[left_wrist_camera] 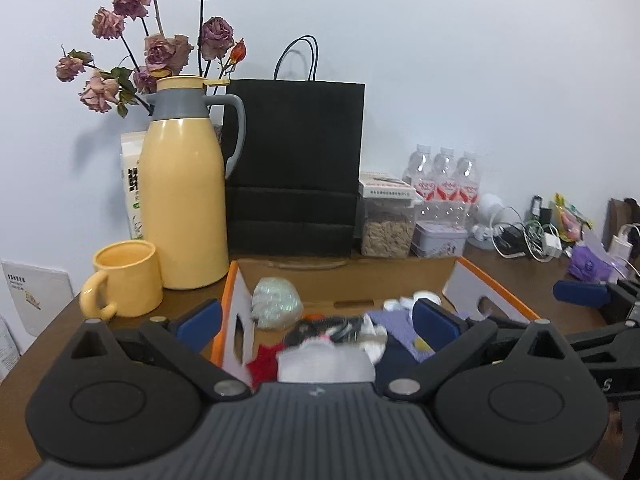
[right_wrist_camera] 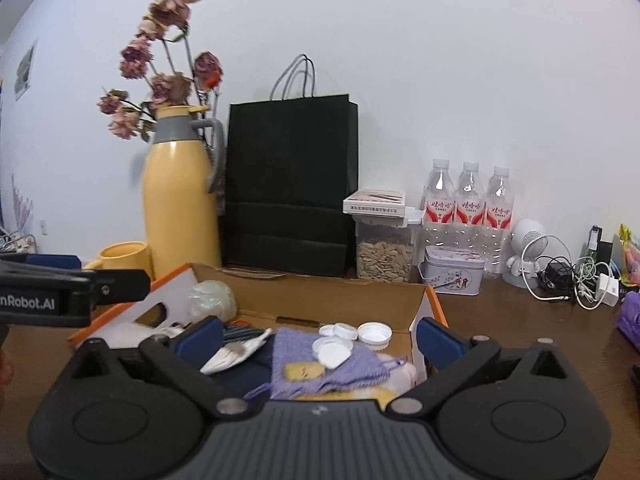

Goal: Organize objects

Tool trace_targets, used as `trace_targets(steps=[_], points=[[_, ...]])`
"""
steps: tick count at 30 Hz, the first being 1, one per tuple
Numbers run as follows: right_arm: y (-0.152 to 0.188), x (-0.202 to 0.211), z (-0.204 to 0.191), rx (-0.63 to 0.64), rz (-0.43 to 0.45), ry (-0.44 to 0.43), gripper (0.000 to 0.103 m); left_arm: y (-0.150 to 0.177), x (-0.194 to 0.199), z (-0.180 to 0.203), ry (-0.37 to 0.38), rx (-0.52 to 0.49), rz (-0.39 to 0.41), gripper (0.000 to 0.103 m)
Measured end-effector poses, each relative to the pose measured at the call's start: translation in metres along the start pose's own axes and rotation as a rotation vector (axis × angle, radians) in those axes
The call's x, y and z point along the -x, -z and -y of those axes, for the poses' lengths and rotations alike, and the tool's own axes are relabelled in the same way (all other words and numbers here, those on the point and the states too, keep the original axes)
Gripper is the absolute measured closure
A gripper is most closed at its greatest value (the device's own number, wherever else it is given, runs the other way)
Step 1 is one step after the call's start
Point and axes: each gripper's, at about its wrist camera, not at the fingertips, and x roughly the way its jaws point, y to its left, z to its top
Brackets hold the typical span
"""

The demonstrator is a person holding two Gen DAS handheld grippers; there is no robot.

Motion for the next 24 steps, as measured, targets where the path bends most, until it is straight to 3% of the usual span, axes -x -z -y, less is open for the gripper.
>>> trace_targets(steps=[11, 24], points=[[0.027, 0.083, -0.03, -0.01, -0.059, -0.01, 0.0, 0.04, 0.078, -0.008, -0.015, -0.005, -0.081, 0.0], [0.052, 0.129, -0.038, -0.042, -0.128, 0.001, 0.0, 0.074, 0.123, -0.002, -0.013, 0.016, -0.144, 0.0]])
